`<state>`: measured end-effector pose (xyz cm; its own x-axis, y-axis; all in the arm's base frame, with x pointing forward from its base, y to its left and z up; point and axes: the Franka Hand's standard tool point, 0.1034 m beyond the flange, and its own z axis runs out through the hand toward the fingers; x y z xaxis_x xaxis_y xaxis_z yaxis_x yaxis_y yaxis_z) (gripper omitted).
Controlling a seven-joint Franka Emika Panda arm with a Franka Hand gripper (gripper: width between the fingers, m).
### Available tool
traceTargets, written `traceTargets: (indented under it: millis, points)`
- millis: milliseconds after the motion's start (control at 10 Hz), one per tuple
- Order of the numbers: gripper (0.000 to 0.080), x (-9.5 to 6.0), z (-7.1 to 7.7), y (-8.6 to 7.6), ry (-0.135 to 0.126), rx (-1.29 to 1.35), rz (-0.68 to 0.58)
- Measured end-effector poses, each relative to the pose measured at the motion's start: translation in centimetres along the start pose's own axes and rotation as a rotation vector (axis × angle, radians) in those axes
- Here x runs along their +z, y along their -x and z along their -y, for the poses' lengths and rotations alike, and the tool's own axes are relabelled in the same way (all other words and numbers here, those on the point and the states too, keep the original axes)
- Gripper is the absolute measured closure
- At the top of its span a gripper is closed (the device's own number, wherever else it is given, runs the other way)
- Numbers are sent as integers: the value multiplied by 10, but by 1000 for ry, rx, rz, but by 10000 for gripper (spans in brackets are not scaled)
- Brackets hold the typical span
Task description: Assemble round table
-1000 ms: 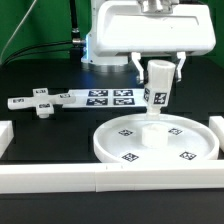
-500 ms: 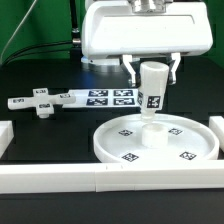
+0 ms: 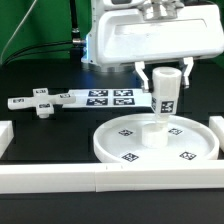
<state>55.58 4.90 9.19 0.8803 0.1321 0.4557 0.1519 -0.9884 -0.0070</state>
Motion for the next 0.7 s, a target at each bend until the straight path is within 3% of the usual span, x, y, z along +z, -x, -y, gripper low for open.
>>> traceTargets:
  millis: [700]
  points:
    - [390,5,-12,-3,11,-21,-12]
